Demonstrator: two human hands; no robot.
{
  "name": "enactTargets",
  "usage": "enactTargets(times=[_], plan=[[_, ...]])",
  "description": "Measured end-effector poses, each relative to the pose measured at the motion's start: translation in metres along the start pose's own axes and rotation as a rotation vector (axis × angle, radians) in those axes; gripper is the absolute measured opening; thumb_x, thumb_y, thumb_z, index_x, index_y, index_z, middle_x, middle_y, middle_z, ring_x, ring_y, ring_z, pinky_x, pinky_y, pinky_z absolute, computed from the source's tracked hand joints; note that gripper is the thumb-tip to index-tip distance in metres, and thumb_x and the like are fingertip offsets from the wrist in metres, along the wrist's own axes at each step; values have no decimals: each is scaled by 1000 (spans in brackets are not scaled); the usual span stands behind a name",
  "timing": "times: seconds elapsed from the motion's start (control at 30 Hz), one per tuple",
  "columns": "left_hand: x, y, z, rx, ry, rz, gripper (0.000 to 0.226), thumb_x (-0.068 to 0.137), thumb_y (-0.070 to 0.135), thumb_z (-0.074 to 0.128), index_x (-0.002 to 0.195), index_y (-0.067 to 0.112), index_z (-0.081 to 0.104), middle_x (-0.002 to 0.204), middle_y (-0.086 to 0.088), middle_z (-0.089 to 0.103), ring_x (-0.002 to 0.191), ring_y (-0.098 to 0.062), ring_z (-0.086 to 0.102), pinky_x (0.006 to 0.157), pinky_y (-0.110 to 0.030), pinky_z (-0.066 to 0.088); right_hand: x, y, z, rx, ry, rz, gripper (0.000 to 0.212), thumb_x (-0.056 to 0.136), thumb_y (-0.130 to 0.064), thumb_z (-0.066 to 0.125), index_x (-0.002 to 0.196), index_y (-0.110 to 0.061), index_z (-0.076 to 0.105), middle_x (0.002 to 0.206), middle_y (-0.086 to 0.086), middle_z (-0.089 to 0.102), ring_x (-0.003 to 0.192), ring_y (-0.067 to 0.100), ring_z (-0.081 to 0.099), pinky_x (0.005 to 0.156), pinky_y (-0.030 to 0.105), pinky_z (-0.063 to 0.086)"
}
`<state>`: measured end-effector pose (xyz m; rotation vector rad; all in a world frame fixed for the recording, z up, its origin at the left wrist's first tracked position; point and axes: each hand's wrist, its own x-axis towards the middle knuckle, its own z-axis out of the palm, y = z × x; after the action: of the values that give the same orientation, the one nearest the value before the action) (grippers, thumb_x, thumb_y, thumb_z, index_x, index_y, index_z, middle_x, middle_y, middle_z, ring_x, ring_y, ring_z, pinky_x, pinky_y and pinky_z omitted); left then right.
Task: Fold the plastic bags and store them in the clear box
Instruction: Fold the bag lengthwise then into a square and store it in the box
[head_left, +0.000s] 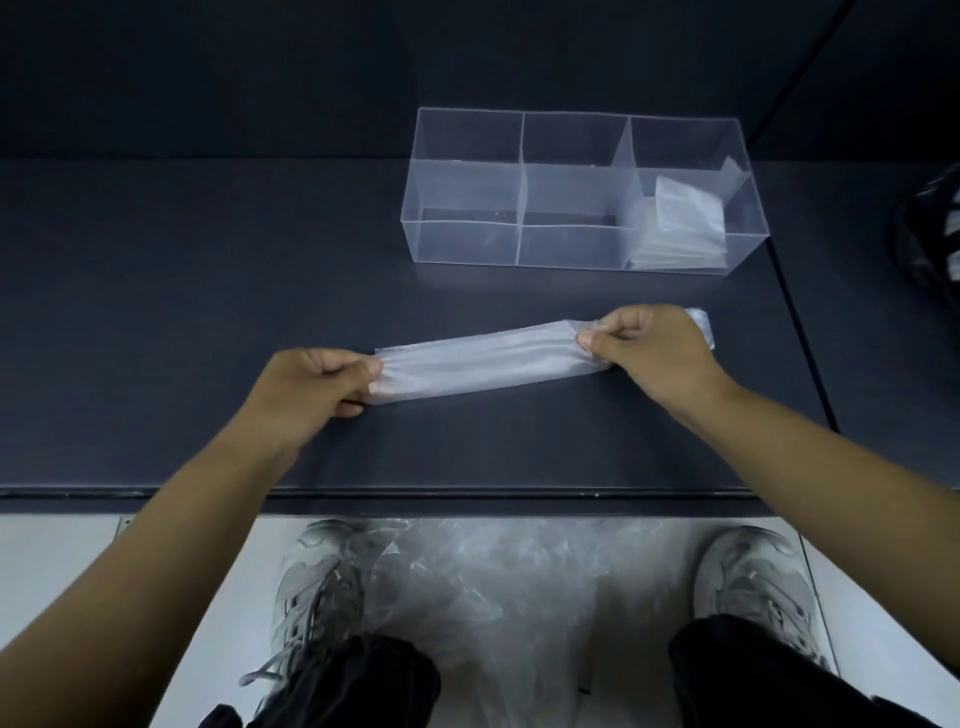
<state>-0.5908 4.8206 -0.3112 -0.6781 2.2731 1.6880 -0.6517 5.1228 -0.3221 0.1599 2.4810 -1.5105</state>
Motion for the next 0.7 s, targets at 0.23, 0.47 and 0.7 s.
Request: enactTargets(times=[0.23, 0.47, 0.7], plan=[[-29, -1, 45, 708, 411, 878, 27, 92, 17, 50, 115, 10, 64, 106, -10, 62, 99, -27, 54, 91, -35, 39, 5, -2, 5, -116, 63, 14, 18, 79, -23, 76, 65, -23, 65, 68, -8, 68, 62, 3, 60, 59, 4, 42], [-27, -24, 79, 1251, -73, 680, 81, 89, 66, 6, 152, 16, 8, 161, -2, 4, 148, -22, -3, 120, -45, 0, 6, 2, 7, -101, 75, 4, 20, 81, -21, 73, 65, -22, 62, 62, -9, 64, 59, 4, 58, 55, 5, 41], [-25, -27, 81, 1279, -80, 635, 80, 88, 68, 7, 153, 20, 9, 161, 0, 6, 148, -22, 1, 117, -56, 6, -10, -8, 11, -436, 237, -193, 17, 83, -9, 64, 99, -14, 62, 93, 0, 58, 87, 21, 58, 82, 28, 46]])
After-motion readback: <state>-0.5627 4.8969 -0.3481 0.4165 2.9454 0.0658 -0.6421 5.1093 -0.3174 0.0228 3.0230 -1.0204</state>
